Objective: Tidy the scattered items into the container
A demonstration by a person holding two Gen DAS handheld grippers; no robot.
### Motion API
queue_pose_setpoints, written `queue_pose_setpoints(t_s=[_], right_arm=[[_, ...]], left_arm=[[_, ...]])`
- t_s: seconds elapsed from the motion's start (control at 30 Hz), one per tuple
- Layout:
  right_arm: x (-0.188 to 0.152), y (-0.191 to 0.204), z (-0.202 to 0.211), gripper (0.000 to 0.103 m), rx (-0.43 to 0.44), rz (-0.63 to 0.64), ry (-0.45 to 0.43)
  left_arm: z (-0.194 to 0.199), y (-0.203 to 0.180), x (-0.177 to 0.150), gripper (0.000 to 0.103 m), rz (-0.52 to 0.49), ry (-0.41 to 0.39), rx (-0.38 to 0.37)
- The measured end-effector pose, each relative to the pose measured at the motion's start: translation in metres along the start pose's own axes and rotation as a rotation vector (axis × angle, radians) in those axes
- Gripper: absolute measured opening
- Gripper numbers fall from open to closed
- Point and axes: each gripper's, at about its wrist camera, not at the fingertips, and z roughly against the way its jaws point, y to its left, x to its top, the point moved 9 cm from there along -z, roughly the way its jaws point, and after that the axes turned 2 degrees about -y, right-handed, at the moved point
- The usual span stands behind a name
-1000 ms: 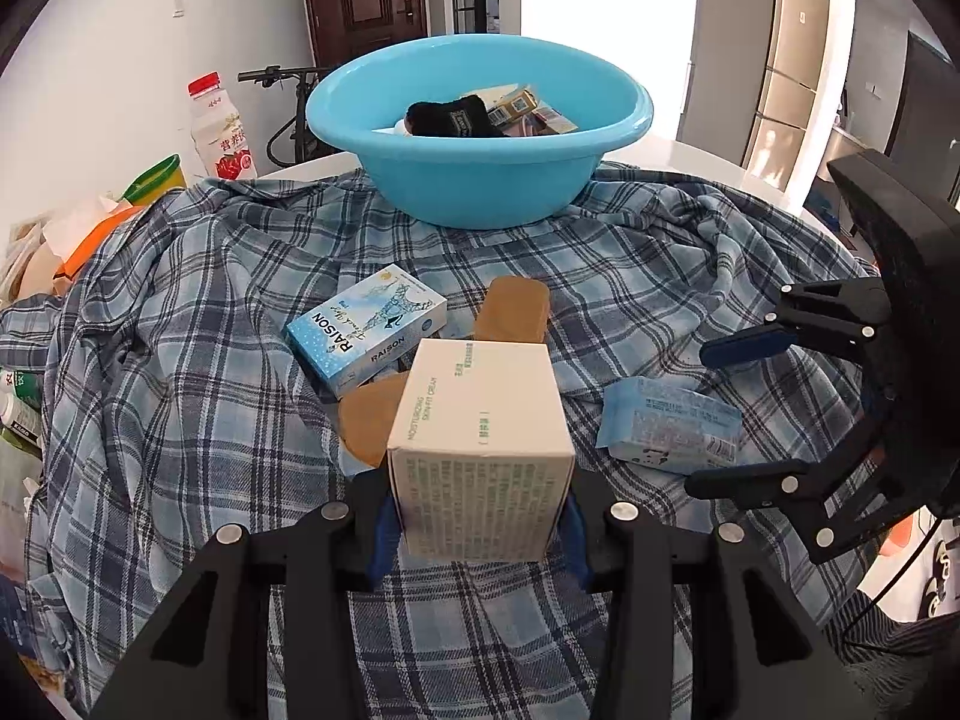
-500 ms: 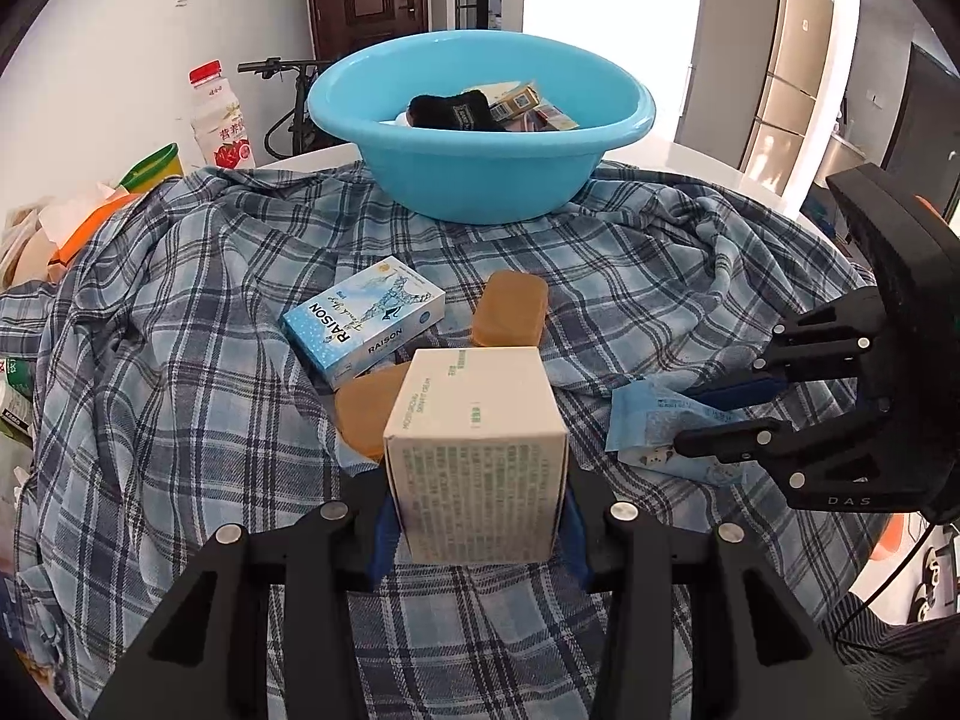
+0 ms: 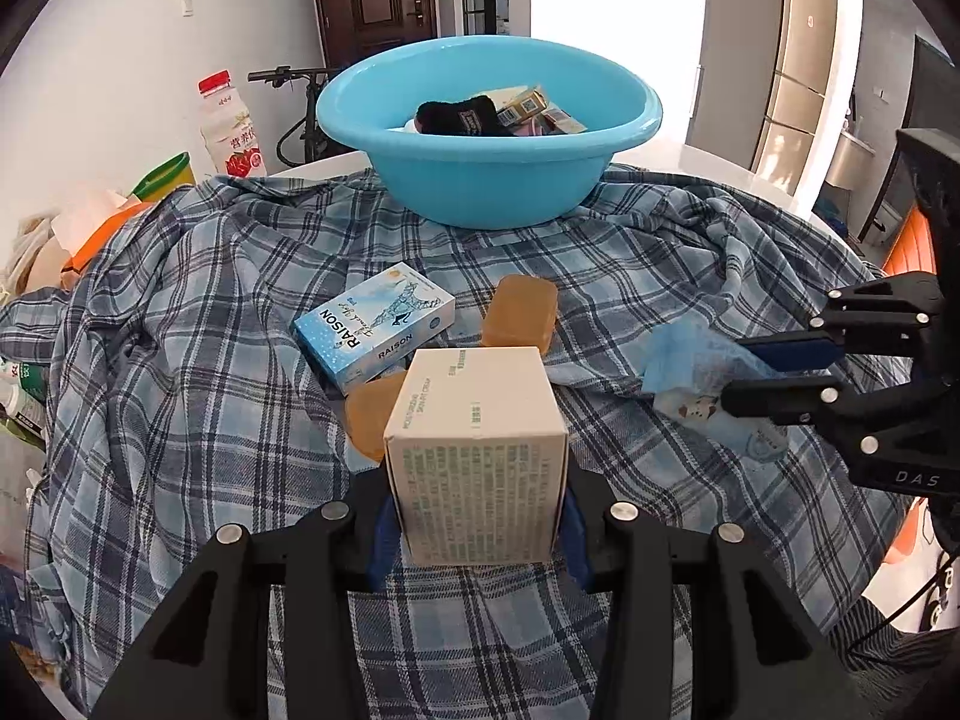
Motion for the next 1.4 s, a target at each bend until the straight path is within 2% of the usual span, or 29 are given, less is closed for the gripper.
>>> queue_pose_setpoints(t_s=[0.07, 0.13, 0.17, 0.27, 0.37, 0.43, 0.5, 0.57, 0.67, 0.77, 0.87, 0.93, 0.97, 1.0, 1.07, 1.33, 1.4], right_arm=[[0.003, -0.004, 0.012, 0.019, -0.041, -0.052, -0.064], [0.002, -0.007, 0.023, 0.019, -0.024, -0.149, -0.108], [0.001, -0.008, 0.028, 0.019, -0.047, -0.162, -0.127], [-0.004, -0.007, 0.045, 0.019, -0.187, -0.138, -0.191], [-0.015, -0.014, 0.055, 0.019, -0.204, -0.28, -0.187], [-0.02, -0.018, 0.063, 0.017, -0.255, -0.351, -0.223], [-0.022, -0.017, 0.072, 0.009, -0.315, -0.372, -0.263], [-0.022, -0.014, 0.073, 0.009, -0.324, -0.373, -0.274], [-0.025, -0.011, 0.061, 0.008, -0.355, -0.294, -0.223], [-0.036, -0.02, 0.049, 0.009, -0.289, -0.343, -0.192], [-0.047, -0.021, 0.052, 0.009, -0.254, -0.365, -0.198], [-0.056, -0.019, 0.052, 0.018, -0.217, -0.357, -0.189], [-0.06, -0.019, 0.052, 0.033, -0.211, -0.352, -0.182], [-0.064, -0.018, 0.052, 0.057, -0.208, -0.343, -0.174], [-0.071, -0.014, 0.052, 0.077, -0.2, -0.323, -0.165], [-0.088, -0.02, 0.045, 0.078, -0.232, -0.305, -0.111], [-0.094, -0.026, 0.037, 0.078, -0.254, -0.312, -0.07]], left_arm=[[0.002, 0.002, 0.001, 0.045, 0.014, -0.022, 0.019], [0.005, 0.005, 0.002, 0.045, 0.043, -0.053, 0.043], [0.006, 0.006, 0.002, 0.045, 0.05, -0.066, 0.062], [0.006, 0.003, -0.002, 0.045, 0.062, -0.082, 0.086], [0.02, -0.002, -0.003, 0.045, 0.095, -0.126, 0.093], [0.034, -0.006, -0.003, 0.045, 0.121, -0.164, 0.109], [0.041, -0.009, -0.004, 0.045, 0.171, -0.184, 0.081], [0.041, -0.014, -0.006, 0.045, 0.16, -0.173, 0.079], [0.035, -0.016, -0.007, 0.045, 0.117, -0.155, 0.112], [0.034, -0.017, -0.009, 0.045, 0.14, -0.143, 0.091], [0.034, -0.017, -0.011, 0.045, 0.127, -0.134, 0.098], [0.032, -0.018, -0.013, 0.045, 0.122, -0.122, 0.095], [0.031, -0.018, -0.014, 0.045, 0.125, -0.12, 0.09], [0.03, -0.019, -0.014, 0.045, 0.125, -0.116, 0.085], [0.027, -0.023, -0.014, 0.045, 0.115, -0.112, 0.082], [0.022, -0.037, -0.019, 0.045, 0.085, -0.081, 0.048], [0.022, -0.038, -0.019, 0.045, 0.082, -0.081, 0.049]])
